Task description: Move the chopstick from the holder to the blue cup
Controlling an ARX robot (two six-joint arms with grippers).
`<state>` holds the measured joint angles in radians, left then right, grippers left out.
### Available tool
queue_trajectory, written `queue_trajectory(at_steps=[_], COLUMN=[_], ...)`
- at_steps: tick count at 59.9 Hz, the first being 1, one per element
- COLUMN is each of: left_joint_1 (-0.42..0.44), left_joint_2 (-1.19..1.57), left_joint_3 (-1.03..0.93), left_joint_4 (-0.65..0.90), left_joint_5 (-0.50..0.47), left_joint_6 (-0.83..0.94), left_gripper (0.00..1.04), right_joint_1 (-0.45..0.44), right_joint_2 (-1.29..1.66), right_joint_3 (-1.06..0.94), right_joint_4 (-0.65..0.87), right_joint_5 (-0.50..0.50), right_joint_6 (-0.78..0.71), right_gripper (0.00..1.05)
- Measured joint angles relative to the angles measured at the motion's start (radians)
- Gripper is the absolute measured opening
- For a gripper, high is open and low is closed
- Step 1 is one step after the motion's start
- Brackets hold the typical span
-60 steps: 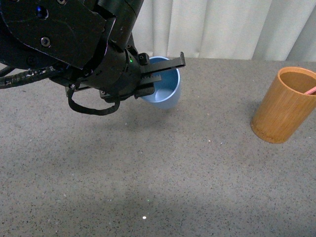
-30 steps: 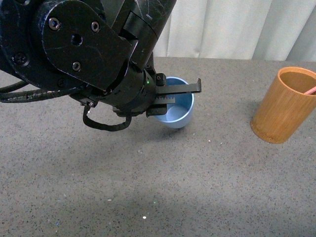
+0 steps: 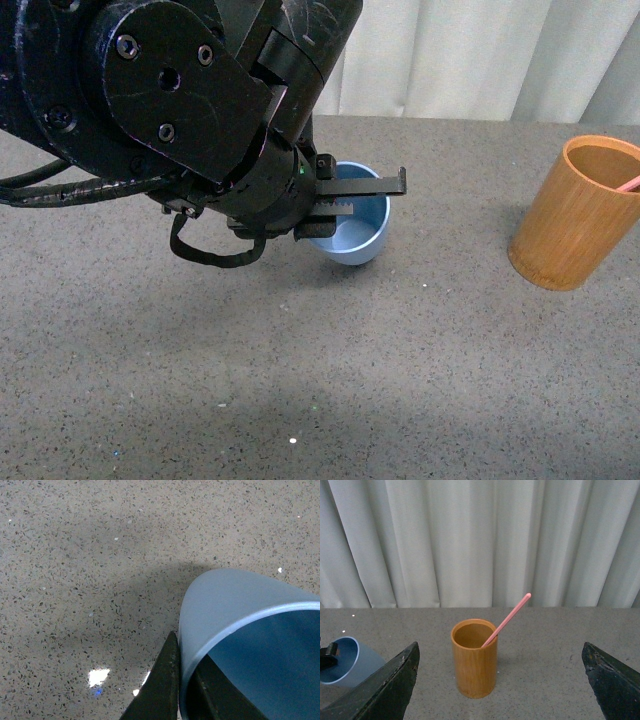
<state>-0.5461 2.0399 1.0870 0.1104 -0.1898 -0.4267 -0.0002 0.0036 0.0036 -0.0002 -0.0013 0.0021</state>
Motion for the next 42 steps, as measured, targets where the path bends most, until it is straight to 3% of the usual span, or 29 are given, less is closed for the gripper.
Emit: queue_trajectory(at_steps=[16,38,42], left_joint_1=[-0.003,-0.007,-0.007], left_joint_2=[0.004,0.013,0.013], left_joint_3=[0.011,0.049,0.070], left_joint_4=[-0.013,-0.031,-0.038], left_joint_5=[-0.001,0.002,0.002], left_joint_6=[0.003,0.003,0.001], left_gripper=[0.05,0.61,0.77], right_joint_1=[0.000,0.000,0.000], right_joint_2=[0.000,0.000,0.000], right_joint_3=[0.000,0.000,0.000], right_joint_4=[0.000,0.000,0.000], right_joint_5=[0.000,0.000,0.000], right_joint_6=[0.000,0.000,0.000], right_gripper=[0.95,0.95,0.95])
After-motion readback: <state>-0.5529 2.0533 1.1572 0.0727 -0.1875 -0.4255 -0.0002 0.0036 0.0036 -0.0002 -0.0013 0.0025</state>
